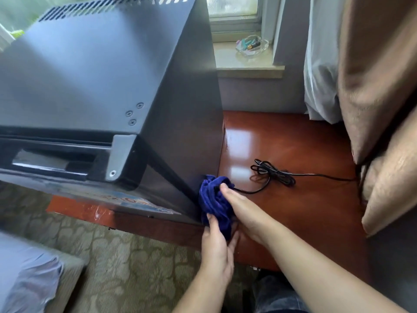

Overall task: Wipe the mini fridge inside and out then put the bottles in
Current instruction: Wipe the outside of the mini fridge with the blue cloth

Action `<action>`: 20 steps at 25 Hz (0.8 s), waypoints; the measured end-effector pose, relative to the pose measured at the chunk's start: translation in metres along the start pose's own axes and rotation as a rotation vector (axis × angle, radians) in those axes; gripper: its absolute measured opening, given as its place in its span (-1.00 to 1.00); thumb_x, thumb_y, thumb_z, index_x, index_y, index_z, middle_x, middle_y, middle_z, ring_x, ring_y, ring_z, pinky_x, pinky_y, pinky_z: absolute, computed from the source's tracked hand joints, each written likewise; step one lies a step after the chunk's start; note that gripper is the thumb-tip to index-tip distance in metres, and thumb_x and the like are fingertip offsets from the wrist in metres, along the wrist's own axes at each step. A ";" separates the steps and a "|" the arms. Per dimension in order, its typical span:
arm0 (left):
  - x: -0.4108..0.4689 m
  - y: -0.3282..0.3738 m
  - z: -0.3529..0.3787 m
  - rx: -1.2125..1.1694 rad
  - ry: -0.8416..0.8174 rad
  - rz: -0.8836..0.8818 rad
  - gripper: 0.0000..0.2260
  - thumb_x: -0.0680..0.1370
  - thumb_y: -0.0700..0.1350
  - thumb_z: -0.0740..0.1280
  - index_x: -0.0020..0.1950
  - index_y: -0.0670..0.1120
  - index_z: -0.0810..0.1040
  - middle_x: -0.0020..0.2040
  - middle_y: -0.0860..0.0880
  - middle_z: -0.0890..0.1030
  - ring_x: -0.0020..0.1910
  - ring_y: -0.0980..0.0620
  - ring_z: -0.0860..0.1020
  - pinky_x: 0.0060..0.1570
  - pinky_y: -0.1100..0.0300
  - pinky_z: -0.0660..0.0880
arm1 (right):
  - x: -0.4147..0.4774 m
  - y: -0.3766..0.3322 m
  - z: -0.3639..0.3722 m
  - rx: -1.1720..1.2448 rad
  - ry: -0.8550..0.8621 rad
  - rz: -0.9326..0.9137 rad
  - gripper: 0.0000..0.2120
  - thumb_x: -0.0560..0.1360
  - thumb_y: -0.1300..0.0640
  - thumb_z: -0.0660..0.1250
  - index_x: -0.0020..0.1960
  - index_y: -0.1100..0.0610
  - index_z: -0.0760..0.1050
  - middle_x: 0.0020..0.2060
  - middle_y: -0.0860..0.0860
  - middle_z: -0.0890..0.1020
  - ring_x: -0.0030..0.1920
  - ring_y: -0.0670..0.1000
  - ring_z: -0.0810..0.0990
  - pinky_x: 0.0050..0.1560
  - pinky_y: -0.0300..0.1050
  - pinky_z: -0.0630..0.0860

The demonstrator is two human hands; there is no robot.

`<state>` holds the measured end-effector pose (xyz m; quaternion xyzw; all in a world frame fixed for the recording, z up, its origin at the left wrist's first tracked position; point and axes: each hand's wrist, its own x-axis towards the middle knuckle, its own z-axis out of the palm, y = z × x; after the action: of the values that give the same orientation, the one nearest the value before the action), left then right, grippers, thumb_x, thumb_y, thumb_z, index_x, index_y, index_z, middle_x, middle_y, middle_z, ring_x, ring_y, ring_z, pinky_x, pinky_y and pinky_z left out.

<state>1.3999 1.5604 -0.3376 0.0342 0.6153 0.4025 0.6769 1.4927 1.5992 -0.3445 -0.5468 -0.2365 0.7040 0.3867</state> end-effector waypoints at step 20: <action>0.106 0.012 0.087 -0.089 0.132 -0.010 -0.75 0.73 -0.03 0.20 0.37 0.07 0.55 0.12 0.01 0.70 0.08 0.00 0.64 -0.13 0.03 0.61 | 0.130 -0.025 -0.047 -0.295 0.037 -0.092 -0.70 0.64 0.21 0.27 0.35 0.12 0.52 0.20 0.07 0.67 0.25 0.09 0.61 0.41 0.10 0.42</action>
<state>1.4600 1.6690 -0.3957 -0.0254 0.6403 0.4275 0.6377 1.5308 1.7139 -0.4155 -0.5991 -0.3551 0.6329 0.3383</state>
